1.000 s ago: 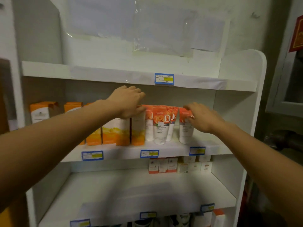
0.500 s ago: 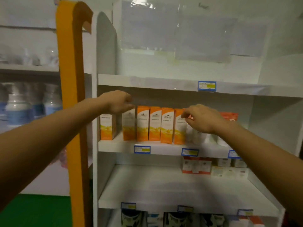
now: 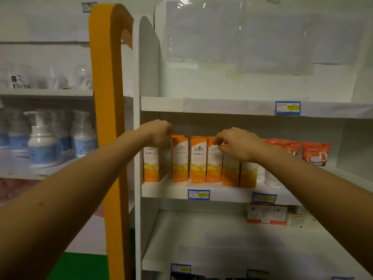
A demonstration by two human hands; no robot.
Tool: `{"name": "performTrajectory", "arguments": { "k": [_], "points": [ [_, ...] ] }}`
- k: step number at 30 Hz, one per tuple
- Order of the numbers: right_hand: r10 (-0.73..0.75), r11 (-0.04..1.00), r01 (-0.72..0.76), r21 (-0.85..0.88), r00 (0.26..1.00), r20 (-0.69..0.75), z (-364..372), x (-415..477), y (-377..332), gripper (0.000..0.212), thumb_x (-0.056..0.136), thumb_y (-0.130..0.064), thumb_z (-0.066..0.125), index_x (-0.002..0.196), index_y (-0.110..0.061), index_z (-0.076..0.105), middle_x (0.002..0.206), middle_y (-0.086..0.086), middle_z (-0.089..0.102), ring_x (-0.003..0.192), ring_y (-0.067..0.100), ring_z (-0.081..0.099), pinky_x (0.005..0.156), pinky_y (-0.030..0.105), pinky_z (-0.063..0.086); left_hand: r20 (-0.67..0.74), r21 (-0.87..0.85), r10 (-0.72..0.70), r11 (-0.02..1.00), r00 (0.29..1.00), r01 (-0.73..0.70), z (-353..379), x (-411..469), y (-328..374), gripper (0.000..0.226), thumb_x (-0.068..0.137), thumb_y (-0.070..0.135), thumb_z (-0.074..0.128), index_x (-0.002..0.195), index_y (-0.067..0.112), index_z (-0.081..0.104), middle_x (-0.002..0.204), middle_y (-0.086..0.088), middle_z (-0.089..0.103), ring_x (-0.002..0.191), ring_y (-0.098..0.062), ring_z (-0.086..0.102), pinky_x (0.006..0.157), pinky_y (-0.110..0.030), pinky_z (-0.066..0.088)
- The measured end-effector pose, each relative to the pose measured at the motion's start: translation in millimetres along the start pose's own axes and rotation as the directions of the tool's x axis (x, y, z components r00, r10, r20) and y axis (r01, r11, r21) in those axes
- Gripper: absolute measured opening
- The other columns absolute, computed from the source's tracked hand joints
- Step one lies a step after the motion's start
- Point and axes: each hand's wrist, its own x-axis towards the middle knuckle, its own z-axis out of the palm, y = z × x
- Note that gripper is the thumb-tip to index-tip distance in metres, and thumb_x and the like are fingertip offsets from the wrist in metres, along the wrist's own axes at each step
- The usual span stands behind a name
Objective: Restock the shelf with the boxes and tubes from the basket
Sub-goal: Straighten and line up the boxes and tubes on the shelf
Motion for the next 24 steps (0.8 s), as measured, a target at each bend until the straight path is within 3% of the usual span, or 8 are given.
{"name": "performTrajectory", "arguments": {
  "k": [7, 13, 17, 24],
  "points": [
    [-0.029, 0.998, 0.032, 0.047, 0.998, -0.048, 3, 39, -18, 0.034, 0.092, -0.031, 0.049, 0.125, -0.022, 0.054, 0.128, 0.001, 0.057, 0.119, 0.020, 0.049, 0.091, 0.038, 0.046, -0.030, -0.013, -0.025, 1.000, 0.999, 0.025, 9, 33, -14, 0.038, 0.096, 0.014, 0.041, 0.131, 0.007, 0.050, 0.133, -0.015, 0.056, 0.121, -0.031, 0.054, 0.103, -0.042, 0.045],
    [-0.067, 0.996, 0.069, 0.054, 0.996, -0.052, 8, 61, -35, 0.036, 0.091, -0.034, 0.053, 0.124, -0.021, 0.054, 0.126, 0.002, 0.057, 0.116, 0.022, 0.051, 0.089, 0.036, 0.047, 0.075, -0.100, -0.007, 0.995, 0.997, 0.015, 22, 55, -20, 0.034, 0.096, 0.024, 0.045, 0.122, 0.007, 0.058, 0.123, -0.015, 0.063, 0.112, -0.030, 0.059, 0.101, -0.041, 0.046],
    [-0.064, 0.997, 0.065, 0.029, 0.998, -0.026, 13, 73, -43, 0.041, 0.089, -0.035, 0.056, 0.127, -0.020, 0.052, 0.128, 0.004, 0.056, 0.118, 0.023, 0.050, 0.094, 0.041, 0.048, 0.140, -0.147, 0.001, 0.989, 0.990, 0.020, 22, 66, -22, 0.038, 0.095, 0.027, 0.046, 0.126, 0.008, 0.056, 0.128, -0.013, 0.060, 0.118, -0.028, 0.055, 0.106, -0.041, 0.042],
    [-0.066, 0.998, 0.066, 0.007, 0.996, 0.061, 17, 85, -49, 0.042, 0.091, -0.034, 0.055, 0.129, -0.019, 0.052, 0.124, 0.007, 0.057, 0.114, 0.025, 0.054, 0.086, 0.034, 0.044, 0.247, -0.125, -0.012, 0.991, 0.969, 0.044, 21, 86, -25, 0.039, 0.094, 0.032, 0.048, 0.129, 0.015, 0.055, 0.125, -0.008, 0.060, 0.117, -0.028, 0.055, 0.106, -0.045, 0.042]
  ]
}}
